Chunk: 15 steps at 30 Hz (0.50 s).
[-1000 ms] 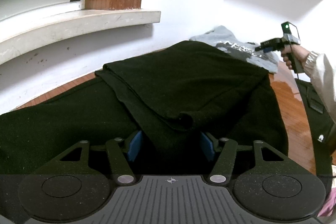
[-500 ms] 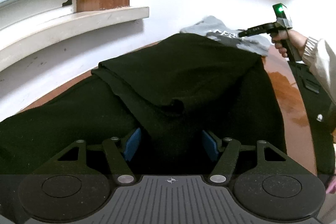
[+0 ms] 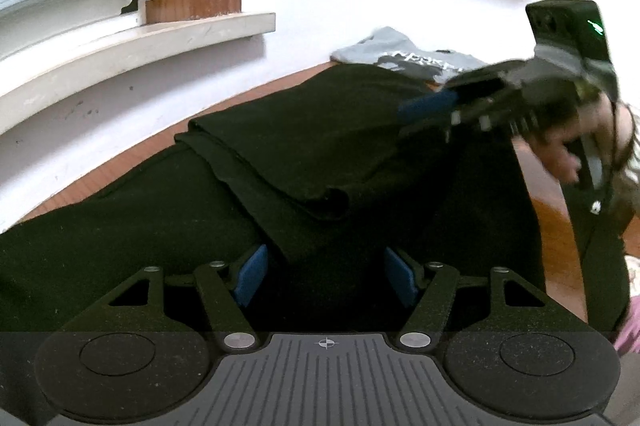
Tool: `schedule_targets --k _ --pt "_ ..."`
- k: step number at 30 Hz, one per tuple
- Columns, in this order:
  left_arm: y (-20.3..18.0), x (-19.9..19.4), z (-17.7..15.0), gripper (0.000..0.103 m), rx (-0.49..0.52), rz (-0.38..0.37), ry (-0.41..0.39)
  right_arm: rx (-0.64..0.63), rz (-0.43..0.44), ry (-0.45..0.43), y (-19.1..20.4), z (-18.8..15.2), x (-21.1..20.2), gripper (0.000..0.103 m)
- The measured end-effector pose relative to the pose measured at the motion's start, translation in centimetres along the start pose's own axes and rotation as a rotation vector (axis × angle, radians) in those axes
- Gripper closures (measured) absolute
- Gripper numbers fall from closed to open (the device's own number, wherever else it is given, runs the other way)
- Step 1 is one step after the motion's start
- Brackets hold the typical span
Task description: Fold clothes
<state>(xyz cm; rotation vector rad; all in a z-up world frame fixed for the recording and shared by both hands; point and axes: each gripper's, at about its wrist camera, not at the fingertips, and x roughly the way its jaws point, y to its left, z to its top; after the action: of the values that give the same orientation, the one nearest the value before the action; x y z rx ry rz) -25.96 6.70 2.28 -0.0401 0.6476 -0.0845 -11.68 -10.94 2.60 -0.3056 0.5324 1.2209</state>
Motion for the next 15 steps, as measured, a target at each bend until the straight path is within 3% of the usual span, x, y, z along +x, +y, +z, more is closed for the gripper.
schedule_targets --k 4,7,10,15 --pt "0.4 -0.1 0.0 0.034 -0.026 -0.014 -0.008 -0.071 0.04 0.017 4.0 0.8 1.3 0.044" --pt "0.3 -0.1 0.1 0.034 -0.019 -0.003 -0.008 -0.082 0.032 0.03 4.6 1.2 2.4 0.044" --pt "0.0 -0.1 0.1 0.034 -0.012 0.006 -0.007 -0.133 0.095 0.039 5.2 1.4 2.3 0.043" --pt "-0.4 0.0 0.1 0.032 0.009 0.02 -0.002 -0.201 0.052 0.065 6.3 1.3 2.6 0.043"
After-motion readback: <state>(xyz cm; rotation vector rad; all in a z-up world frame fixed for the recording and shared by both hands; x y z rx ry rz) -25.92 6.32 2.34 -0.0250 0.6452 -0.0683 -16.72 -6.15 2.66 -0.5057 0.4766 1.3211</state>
